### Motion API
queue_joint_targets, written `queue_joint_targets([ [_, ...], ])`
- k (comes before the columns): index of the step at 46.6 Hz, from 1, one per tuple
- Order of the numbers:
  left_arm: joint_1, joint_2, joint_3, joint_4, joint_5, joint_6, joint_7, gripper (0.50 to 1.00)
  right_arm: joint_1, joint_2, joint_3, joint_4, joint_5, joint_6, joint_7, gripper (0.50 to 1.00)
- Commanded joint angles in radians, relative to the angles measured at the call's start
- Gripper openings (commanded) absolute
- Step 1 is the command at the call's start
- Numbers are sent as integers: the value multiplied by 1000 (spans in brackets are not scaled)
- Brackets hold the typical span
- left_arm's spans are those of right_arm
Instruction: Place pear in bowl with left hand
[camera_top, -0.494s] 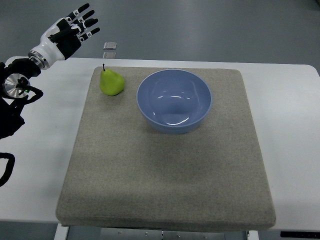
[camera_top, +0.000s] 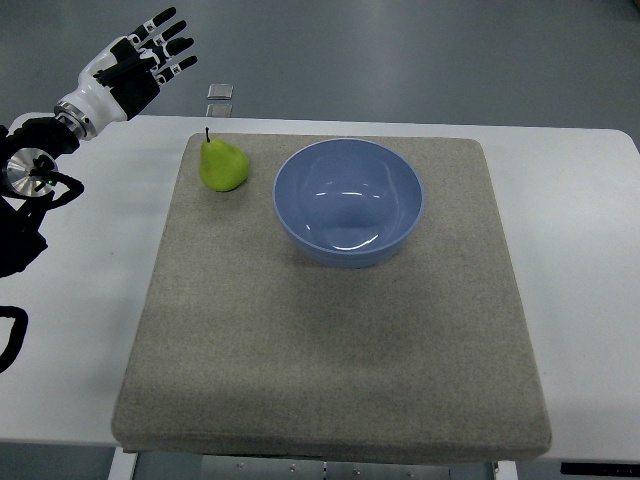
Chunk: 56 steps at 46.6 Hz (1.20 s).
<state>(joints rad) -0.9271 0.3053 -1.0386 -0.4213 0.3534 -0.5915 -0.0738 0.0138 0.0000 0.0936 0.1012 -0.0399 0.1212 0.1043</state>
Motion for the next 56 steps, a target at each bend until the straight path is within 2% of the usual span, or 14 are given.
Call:
queue_joint_targets([
  [1,-1,0,0,12,-1,-2,-1,996,0,0,0,0,0,0,0,926],
  [25,-10,21,46,18,62,-11,-9,996,0,0,0,0,0,0,0,926],
  [43,-44,31,89,1,328,-11,-23,996,0,0,0,0,0,0,0,926],
  [48,-84,31,156,1,401,-11,-26,996,0,0,0,0,0,0,0,926],
  [56,-154,47,282,1,539,2,-72,996,0,0,0,0,0,0,0,926],
])
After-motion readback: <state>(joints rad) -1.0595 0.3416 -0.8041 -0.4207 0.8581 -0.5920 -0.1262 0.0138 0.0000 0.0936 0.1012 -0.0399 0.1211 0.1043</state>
